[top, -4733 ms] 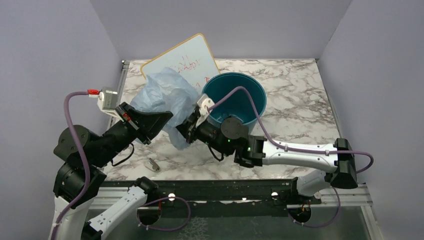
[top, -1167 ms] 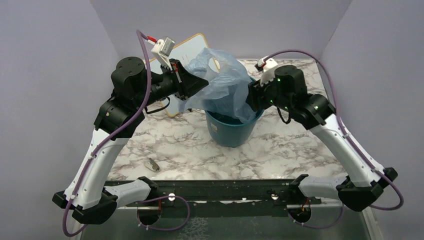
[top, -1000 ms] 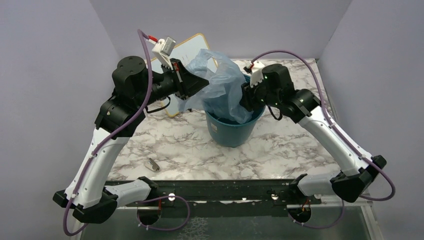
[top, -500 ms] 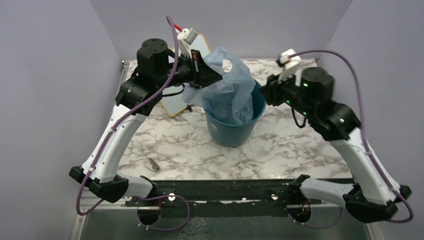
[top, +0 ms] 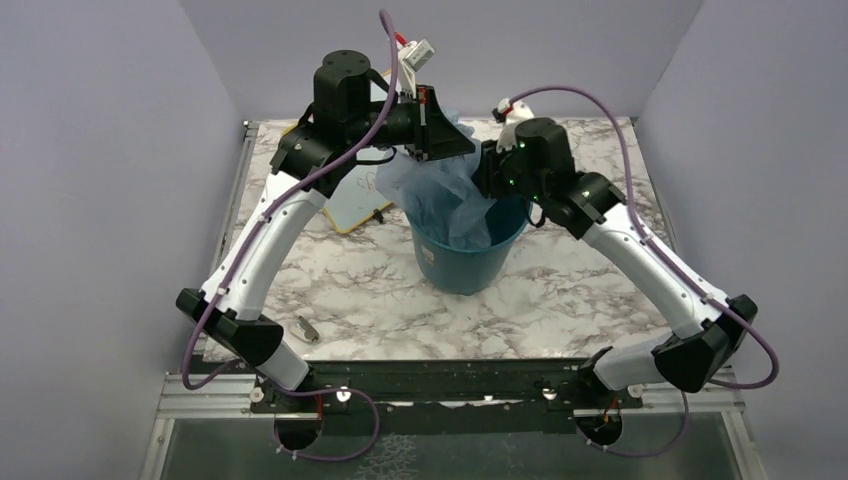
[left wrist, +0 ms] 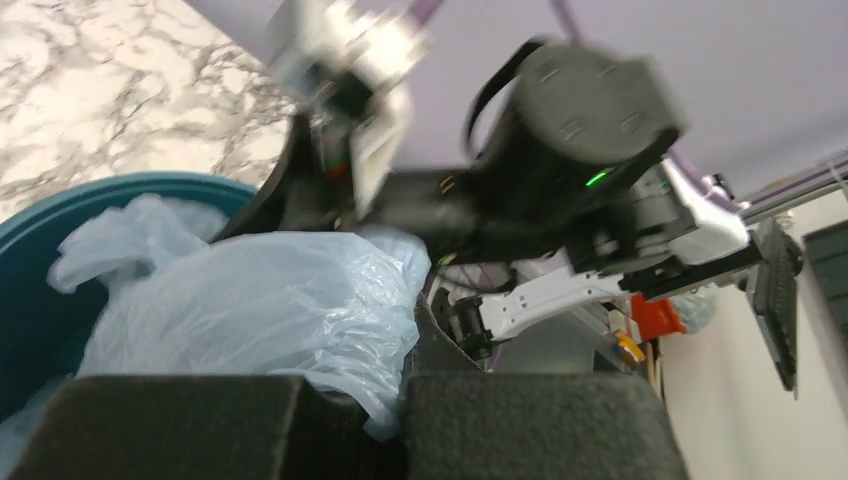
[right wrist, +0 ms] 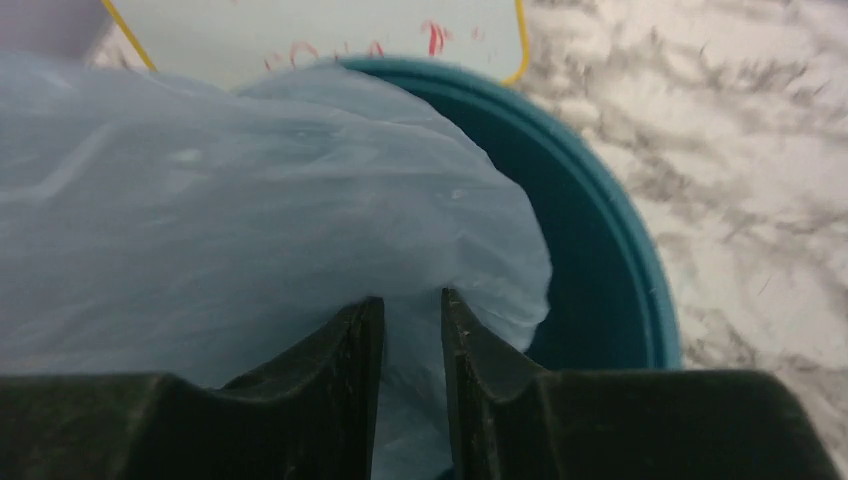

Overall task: Put the trash bags into the trash bin
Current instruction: Place the trash bag in the trash bin.

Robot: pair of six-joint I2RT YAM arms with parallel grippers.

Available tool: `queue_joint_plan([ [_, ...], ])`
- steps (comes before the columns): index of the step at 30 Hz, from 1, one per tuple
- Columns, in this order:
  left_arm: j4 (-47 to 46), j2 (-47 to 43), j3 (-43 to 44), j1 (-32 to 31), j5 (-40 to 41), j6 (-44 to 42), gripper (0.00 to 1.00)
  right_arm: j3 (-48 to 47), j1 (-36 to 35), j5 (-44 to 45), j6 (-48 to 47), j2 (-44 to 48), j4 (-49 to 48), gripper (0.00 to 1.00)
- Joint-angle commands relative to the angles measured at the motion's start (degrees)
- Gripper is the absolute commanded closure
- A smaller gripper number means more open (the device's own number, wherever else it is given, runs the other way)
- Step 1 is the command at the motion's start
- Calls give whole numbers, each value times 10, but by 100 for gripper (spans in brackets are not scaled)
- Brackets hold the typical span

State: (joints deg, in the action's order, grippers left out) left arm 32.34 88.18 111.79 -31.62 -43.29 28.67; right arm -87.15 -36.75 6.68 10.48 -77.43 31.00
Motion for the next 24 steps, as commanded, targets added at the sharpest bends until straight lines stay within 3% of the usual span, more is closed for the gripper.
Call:
queue_joint_plan([
  [1, -114, 35, 37, -7, -85, 81, 100, 20, 3, 22, 39, 20, 27, 72],
  [2, -132, 43, 44, -10, -90, 94, 100, 27, 4, 89, 55, 48, 18, 73],
  [4, -175, 52, 46, -12, -84, 124, 100, 86, 3, 165, 46, 133, -74, 64],
  [7, -294, 48, -14, -22, -61, 204, 100, 149, 4, 124, -25, 233, -171, 61],
  [11, -467, 62, -84, -44, -66, 313, 100, 80, 4, 109, -36, 217, -57, 64],
  [13, -466, 71, -81, -53, -49, 310, 100, 87, 4, 111, -43, 220, -31, 66],
  [17, -483, 62, -131, -73, 47, 326, 100, 179, 3, 81, -46, 295, -71, 65],
  [21, -502, 105, -98, -98, 46, 350, 100, 238, 4, 180, 13, 344, -88, 63],
  [24, -502, 101, -137, -100, 47, 352, 100, 225, 4, 221, 27, 342, -39, 63],
])
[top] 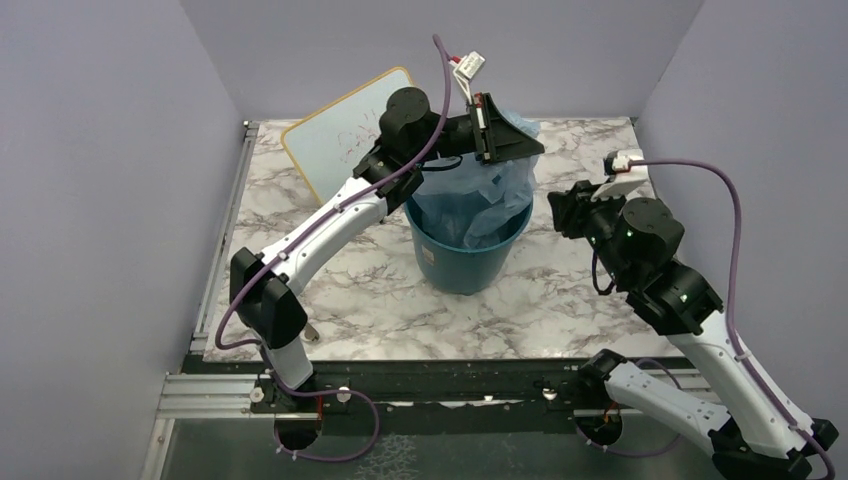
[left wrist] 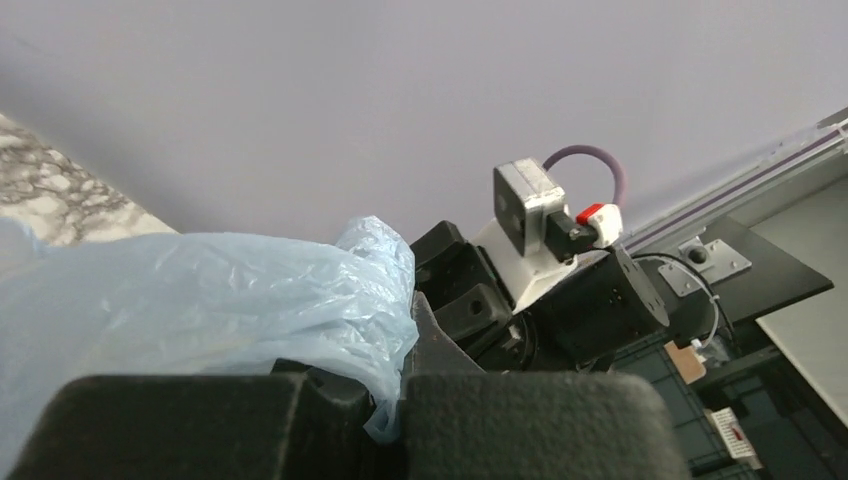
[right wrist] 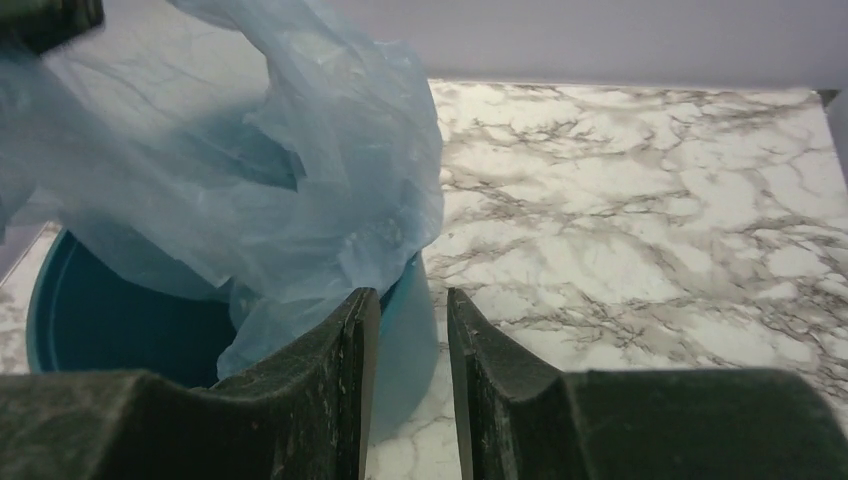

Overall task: Put the trash bags into the trash bin
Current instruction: Place the trash bag in the trash bin.

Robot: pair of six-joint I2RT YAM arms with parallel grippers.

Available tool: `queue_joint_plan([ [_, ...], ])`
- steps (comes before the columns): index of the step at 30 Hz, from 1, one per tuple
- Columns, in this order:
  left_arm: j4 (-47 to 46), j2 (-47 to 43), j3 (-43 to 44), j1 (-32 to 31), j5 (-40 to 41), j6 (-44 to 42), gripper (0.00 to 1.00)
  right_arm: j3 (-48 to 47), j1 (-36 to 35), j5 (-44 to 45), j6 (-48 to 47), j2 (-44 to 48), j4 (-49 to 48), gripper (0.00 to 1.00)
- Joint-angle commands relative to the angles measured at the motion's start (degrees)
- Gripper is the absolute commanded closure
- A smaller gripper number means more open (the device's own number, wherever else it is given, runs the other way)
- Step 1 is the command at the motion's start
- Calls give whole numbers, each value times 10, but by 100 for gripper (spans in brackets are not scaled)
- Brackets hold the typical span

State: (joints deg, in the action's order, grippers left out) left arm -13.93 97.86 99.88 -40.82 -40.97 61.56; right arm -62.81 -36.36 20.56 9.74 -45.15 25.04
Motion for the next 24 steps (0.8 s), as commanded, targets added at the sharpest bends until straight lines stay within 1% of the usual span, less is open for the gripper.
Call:
queue_joint_plan([
  [1, -39, -6, -40, -7, 36, 17, 100, -25, 0, 75, 29, 16, 31, 63],
  [3, -39, -24, -76, -6, 66, 5, 100, -37, 0, 59, 23, 6, 53, 60],
  [5, -39, -32, -93, -4, 70, -2, 100, -50, 0, 74, 42, -11, 83, 58],
  [6, -38, -34, -92, -2, 64, -5, 97, -58, 0, 89, 52, -21, 99, 55],
  [7, -37, -34, -89, 0, 55, -10, 91, -64, 0, 97, 60, -31, 113, 47],
  [8, -33, -35, -86, 4, 47, -16, 89, -68, 0, 100, 65, -37, 121, 44],
  [9, -26, -38, -83, 8, 41, -24, 87, -71, 0, 95, 71, -42, 126, 43],
  [11, 15, -43, -61, 19, 34, -57, 77, -72, 0, 69, 74, -42, 117, 40],
  [12, 54, -45, -43, 23, 31, -82, 70, -71, 0, 59, 77, -42, 109, 39],
  [13, 93, -47, -23, 27, 29, -112, 60, -74, 0, 58, 86, -45, 108, 38],
  [14, 128, -50, -4, 32, 30, -137, 53, -80, 0, 56, 98, -49, 109, 38],
  [16, 186, -62, 20, 38, 34, -186, 33, -93, -1, 35, 101, -61, 107, 38],
  [18, 228, -78, 32, 48, 40, -223, 19, -111, -1, 23, 101, -77, 111, 37],
  [19, 245, -85, 36, 54, 39, -236, 14, -118, 0, 24, 92, -86, 112, 35],
  [21, 290, -93, 52, 69, 21, -269, 2, -164, 3, 65, 40, -118, 142, 25],
  [23, 377, -94, 84, 80, -1, -329, 1, -239, 37, 121, -4, -185, 210, 21],
  [24, 420, -99, 95, 82, 7, -357, 1, -266, 70, 91, -17, -201, 220, 21],
])
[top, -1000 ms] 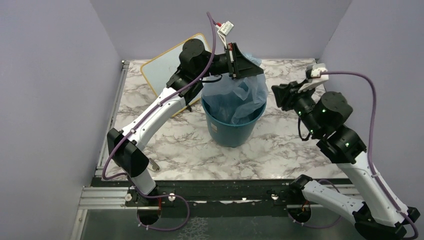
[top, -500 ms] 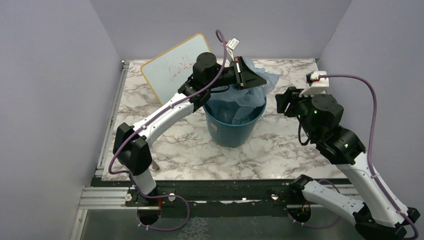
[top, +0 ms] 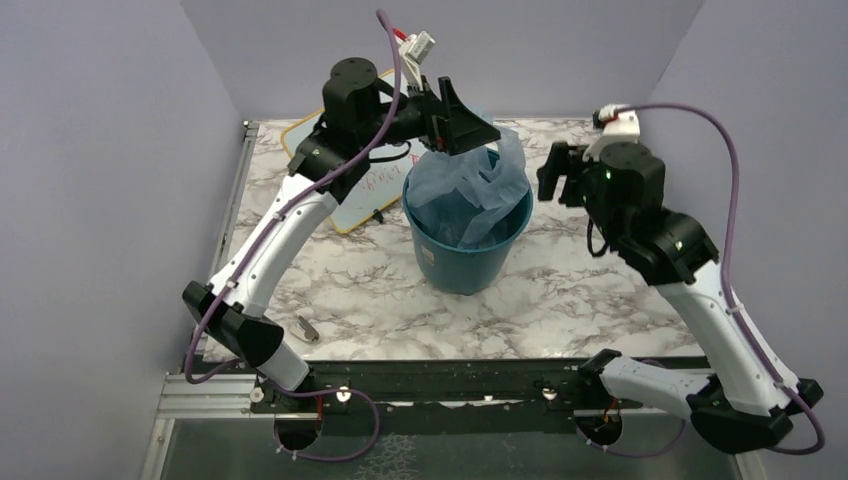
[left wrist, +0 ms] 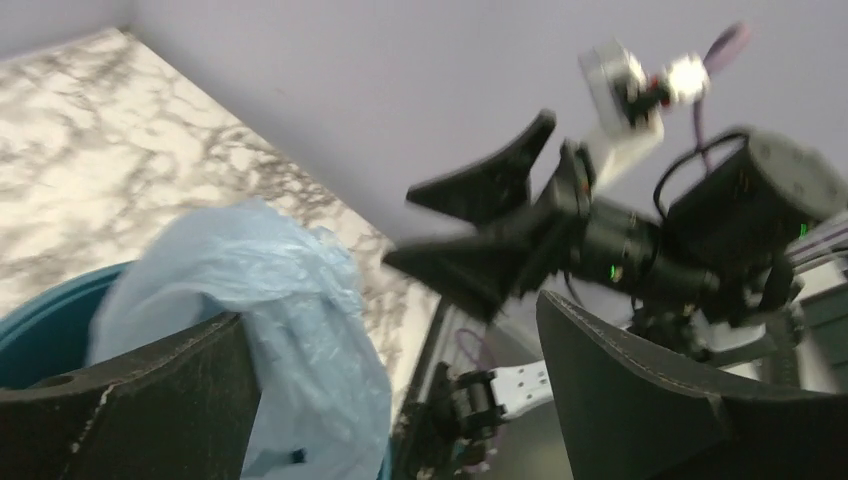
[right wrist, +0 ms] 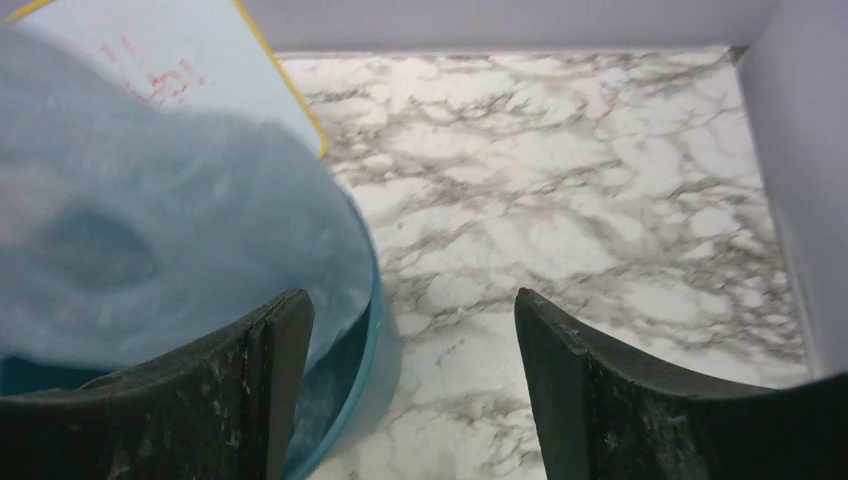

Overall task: Put the trash bags into the trash bin
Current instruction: Place the trash bag in the trash bin.

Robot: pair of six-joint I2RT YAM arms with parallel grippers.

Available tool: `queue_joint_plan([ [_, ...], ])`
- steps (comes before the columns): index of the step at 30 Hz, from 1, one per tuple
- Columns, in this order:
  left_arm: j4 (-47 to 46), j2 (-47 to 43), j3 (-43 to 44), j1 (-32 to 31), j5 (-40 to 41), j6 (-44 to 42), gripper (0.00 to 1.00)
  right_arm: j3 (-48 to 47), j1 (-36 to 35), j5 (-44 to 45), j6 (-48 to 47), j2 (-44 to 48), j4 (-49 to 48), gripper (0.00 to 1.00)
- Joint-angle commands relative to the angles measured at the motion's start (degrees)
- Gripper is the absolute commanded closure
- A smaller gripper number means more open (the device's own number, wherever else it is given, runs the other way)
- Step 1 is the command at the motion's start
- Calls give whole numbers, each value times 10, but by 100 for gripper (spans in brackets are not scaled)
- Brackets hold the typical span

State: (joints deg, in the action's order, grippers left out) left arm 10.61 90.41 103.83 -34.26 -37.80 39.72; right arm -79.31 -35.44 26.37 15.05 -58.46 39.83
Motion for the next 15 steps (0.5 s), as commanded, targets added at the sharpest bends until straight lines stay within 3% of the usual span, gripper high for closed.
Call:
queue_joint_plan([
  [1, 207, -32, 58, 19, -15, -167, 1, -112, 98, -22, -81, -72, 61, 21],
  [8, 262, -107, 3, 63, 3, -225, 1, -76, 175, -245, -27, -112, 0, 21],
  [13, 331, -138, -18, 77, 54, -280, 1, -57, 190, -306, 7, -123, -10, 24],
  [15, 331, -140, -45, 78, 59, -284, 1, -51, 189, -327, 13, -124, -11, 31],
])
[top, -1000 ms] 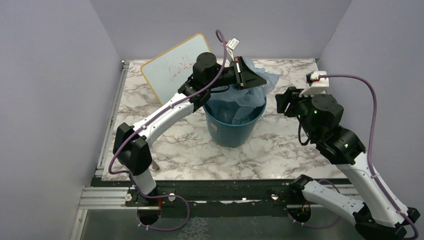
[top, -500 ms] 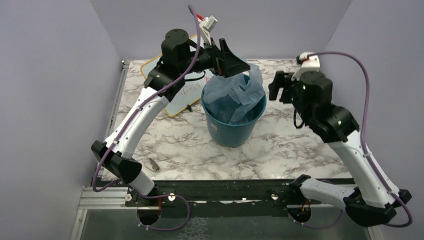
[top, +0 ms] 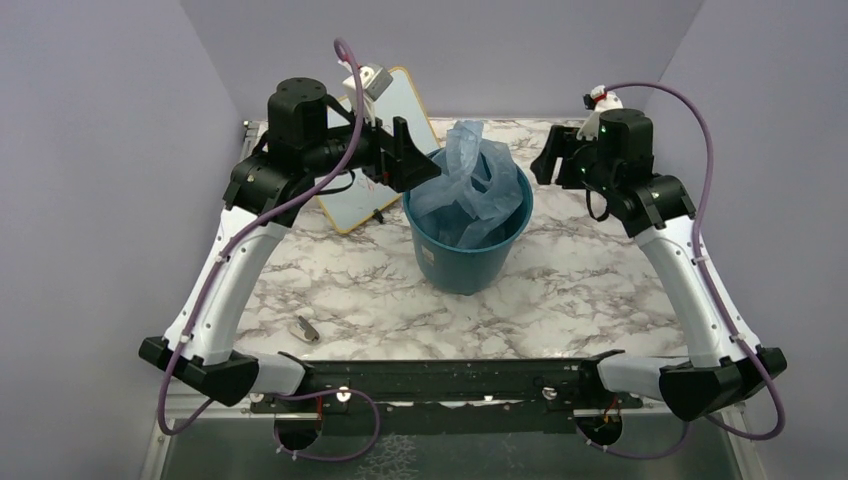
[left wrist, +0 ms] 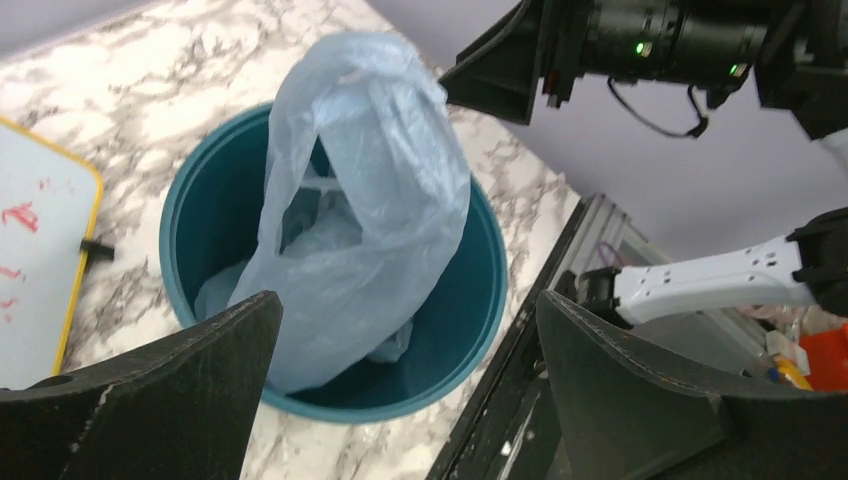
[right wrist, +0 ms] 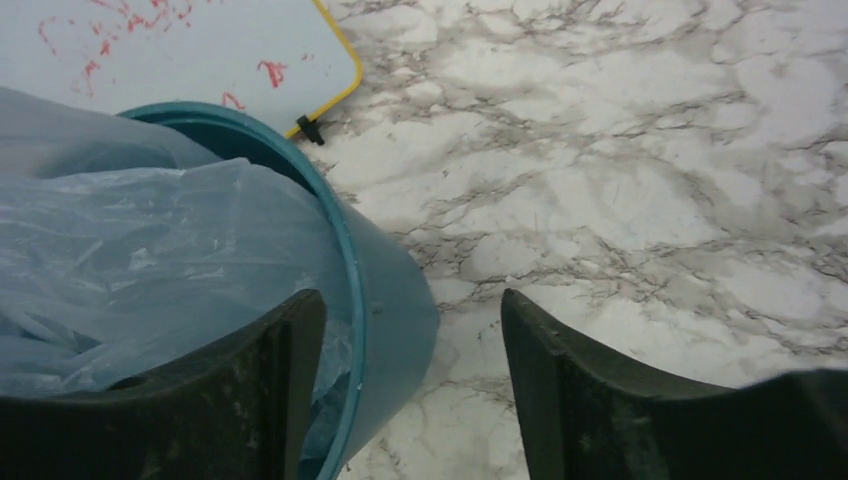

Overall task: Put the trash bags into the trash bin
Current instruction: Place the trash bag in the trash bin.

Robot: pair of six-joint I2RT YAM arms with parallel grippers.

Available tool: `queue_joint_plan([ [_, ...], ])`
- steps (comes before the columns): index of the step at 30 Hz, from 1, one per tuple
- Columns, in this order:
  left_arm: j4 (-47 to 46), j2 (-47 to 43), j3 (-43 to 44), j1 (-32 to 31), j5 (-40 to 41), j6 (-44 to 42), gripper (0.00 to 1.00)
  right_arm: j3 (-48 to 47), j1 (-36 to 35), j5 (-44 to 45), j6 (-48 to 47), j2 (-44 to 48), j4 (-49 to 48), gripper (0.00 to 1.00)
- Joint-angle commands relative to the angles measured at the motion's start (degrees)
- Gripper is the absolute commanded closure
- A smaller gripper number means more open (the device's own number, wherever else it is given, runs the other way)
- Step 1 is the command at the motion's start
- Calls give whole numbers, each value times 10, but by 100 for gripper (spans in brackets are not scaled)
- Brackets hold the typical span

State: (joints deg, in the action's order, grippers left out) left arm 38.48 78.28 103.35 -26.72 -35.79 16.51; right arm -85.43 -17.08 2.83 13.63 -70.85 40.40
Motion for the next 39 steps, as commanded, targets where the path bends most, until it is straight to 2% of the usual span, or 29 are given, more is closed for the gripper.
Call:
queue_joint_plan([
  [1, 52, -14, -51, 3, 36, -49, 4, 16, 6, -101, 29, 2, -20, 33],
  [5, 39, 9, -61, 3, 4, -38, 24, 38, 6, -153, 23, 18, -34, 39],
  [6, 28, 12, -63, 3, -7, -33, 27, 42, 6, -168, 23, 22, -37, 39],
  [10, -14, 20, -72, 3, -38, -11, 29, 49, 6, -204, 35, 34, -49, 39],
  [15, -61, 31, -112, 3, -80, 0, 29, 61, 6, -304, 39, 49, -91, 30],
  [16, -65, 37, -116, 3, -75, -1, 35, 64, 6, -327, 42, 48, -101, 30],
  [18, -66, 52, -117, 3, -61, 4, 51, 63, 6, -355, 60, 40, -117, 30],
  [19, -67, 57, -116, 2, -58, 6, 56, 61, 5, -368, 70, 32, -124, 31],
  [23, -70, 80, -95, -19, -52, 6, 65, 21, 2, -432, 78, -12, -110, 31],
  [27, -69, 83, -100, -28, -5, 12, 67, 11, -3, -410, 97, -11, -110, 26],
  [29, -69, 80, -113, -34, 40, 13, 67, 46, -6, -447, 145, 7, -181, 22],
  [32, -68, 87, -116, -44, 63, 14, 70, 75, -18, -486, 203, 17, -281, 21],
  [39, -68, 93, -116, -62, 60, 14, 71, 23, -60, -428, 208, -32, -269, 21],
])
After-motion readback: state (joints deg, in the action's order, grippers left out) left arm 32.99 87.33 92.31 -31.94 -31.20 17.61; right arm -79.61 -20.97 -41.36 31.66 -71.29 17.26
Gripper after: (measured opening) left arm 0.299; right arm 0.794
